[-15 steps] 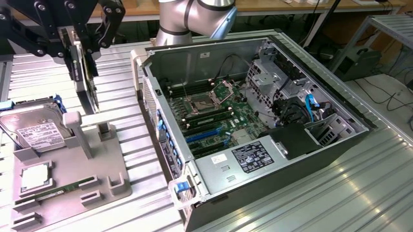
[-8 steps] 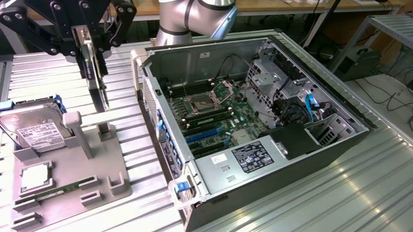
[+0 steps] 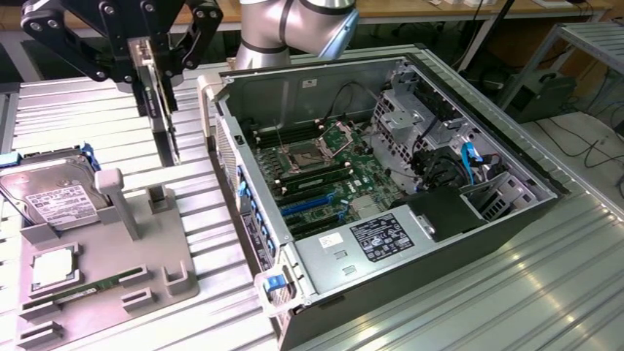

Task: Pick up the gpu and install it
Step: 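Pick up the gpu and move the gpu toward the slot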

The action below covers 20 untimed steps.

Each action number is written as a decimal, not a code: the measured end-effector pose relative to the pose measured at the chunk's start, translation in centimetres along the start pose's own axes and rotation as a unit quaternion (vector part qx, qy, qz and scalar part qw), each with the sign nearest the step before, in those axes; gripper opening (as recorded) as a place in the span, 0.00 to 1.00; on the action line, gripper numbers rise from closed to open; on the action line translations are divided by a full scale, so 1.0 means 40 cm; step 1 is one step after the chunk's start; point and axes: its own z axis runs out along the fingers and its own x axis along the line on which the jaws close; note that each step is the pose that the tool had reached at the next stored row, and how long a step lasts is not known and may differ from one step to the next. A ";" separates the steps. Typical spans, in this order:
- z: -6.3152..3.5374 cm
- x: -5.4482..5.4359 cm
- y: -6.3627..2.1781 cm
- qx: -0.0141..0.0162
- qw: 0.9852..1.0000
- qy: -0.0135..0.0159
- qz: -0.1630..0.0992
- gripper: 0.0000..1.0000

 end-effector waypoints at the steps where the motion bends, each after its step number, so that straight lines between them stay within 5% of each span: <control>1: 0.000 -0.002 0.000 0.000 1.000 0.000 0.000 0.28; 20: 0.001 -0.053 -0.001 0.000 1.000 0.000 0.000 0.28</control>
